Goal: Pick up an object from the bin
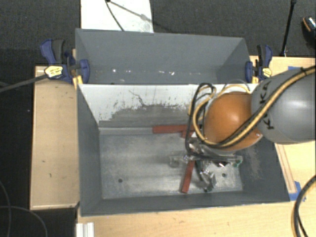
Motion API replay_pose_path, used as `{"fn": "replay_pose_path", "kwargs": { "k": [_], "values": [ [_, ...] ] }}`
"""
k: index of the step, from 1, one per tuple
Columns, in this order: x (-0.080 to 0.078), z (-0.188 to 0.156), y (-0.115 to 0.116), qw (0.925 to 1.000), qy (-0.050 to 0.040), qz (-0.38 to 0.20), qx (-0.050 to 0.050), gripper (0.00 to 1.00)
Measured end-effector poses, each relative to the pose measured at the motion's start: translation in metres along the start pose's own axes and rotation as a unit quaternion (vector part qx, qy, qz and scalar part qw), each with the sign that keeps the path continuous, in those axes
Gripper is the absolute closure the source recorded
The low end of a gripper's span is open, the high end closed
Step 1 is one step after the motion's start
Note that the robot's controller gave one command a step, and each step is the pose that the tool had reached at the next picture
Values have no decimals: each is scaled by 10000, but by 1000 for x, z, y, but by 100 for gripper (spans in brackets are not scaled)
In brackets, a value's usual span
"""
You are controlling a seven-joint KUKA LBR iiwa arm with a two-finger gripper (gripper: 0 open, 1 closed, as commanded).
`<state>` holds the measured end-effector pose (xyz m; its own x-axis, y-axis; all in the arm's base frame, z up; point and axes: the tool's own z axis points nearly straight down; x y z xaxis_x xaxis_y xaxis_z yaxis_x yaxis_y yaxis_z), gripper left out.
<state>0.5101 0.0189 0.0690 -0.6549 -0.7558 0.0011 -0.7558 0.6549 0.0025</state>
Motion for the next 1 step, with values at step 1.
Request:
{"fn": "replay_pose_path", "kwargs": {
  "k": [1],
  "values": [
    [-1,-2,-1,10000,-10,17,10,100]
  ]
}}
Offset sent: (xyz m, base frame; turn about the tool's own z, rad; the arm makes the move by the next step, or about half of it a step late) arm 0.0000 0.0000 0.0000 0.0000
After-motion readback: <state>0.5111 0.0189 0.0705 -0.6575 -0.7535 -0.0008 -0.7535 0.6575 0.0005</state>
